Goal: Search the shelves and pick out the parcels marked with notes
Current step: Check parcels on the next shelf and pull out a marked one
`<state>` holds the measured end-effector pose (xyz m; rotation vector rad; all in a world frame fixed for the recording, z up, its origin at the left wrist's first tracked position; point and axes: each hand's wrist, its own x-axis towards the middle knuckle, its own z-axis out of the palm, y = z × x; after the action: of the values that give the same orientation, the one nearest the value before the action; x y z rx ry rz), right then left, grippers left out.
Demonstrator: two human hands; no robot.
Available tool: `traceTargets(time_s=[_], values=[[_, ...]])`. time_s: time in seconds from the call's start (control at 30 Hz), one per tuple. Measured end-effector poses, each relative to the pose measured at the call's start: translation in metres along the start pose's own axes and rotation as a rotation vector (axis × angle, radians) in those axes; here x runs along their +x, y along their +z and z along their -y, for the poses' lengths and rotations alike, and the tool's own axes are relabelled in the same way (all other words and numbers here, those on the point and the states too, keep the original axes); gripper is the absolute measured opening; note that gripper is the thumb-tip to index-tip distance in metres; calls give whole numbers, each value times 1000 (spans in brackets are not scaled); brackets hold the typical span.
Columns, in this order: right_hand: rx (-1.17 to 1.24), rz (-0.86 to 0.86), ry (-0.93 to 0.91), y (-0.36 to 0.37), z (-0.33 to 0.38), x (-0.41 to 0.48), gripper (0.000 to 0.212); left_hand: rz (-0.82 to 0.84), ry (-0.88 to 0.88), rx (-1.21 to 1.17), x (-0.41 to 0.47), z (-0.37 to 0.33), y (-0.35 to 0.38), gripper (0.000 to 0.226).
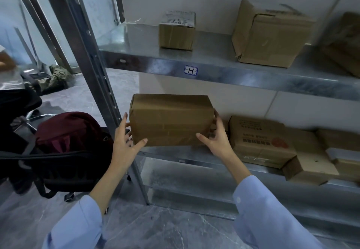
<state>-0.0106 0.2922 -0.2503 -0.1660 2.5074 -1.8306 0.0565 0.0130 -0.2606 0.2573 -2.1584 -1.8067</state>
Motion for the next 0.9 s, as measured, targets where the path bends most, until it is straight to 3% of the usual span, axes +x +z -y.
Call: traceTargets(time_s=[0.13, 0.47, 0.7, 0.9], values=[[-27, 10, 13, -8, -2, 2, 76, 13, -2, 1, 0, -1, 1, 88], [14, 32, -14, -16, 1, -1, 93, -14, 10, -62, -9, -8, 4, 63], [46, 44, -40, -19, 2, -5, 110, 35, -37, -60, -10, -5, 7, 89], [-10, 40, -65, -23, -4, -4, 101, 74, -24, 4, -9, -1, 10, 85]])
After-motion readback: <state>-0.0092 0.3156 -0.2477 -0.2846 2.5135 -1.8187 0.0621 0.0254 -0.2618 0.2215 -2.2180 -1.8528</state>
